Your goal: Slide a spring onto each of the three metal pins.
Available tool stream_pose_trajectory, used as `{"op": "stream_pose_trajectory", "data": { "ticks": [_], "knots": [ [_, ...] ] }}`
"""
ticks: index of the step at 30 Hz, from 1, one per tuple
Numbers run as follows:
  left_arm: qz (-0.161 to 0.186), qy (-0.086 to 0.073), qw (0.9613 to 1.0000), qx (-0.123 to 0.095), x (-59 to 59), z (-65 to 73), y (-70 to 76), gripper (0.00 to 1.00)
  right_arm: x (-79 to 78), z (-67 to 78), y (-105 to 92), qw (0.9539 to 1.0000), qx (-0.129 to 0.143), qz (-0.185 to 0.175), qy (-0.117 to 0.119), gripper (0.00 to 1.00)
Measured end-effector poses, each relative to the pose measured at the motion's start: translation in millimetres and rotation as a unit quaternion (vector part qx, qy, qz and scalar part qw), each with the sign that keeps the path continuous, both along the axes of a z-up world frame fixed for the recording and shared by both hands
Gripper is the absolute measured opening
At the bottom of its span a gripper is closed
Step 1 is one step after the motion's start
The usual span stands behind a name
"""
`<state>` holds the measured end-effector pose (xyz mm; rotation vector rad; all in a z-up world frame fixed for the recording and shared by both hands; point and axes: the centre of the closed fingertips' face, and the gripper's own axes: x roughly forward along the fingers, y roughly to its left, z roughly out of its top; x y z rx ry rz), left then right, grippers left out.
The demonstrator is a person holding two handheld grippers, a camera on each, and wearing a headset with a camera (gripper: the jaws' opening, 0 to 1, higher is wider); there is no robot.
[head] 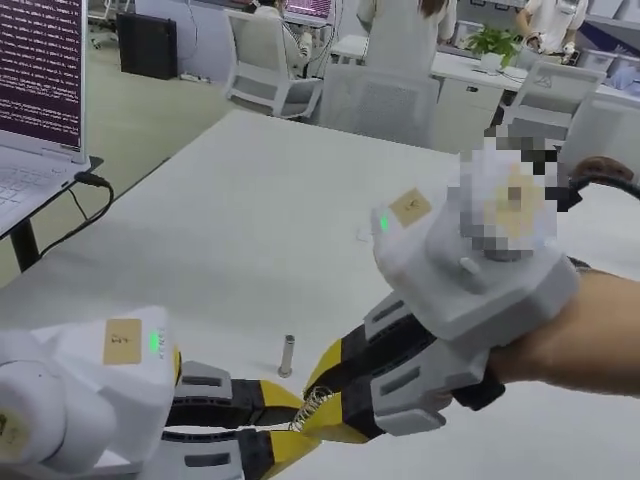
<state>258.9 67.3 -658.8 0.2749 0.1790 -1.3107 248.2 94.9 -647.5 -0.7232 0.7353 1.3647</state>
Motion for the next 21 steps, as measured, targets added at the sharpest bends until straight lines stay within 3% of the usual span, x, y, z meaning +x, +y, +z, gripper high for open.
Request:
{"op": "stream_pose_trajectory", "data": {
  "ticks": [11,21],
  "knots": [
    [-0.003,0.005,1.0,0.001,-1.5,-0.8,-0.5,0.03,0.2,-6.7,-3.5,0.9992,-0.033,0.024,0.0,0.09],
    [-0.015,0.009,0.9996,0.021,-6.4,-6.3,-3.7,0.02,-5.4,-13.2,-5.8,0.996,-0.07,0.057,0.002,0.09]
  ]
}}
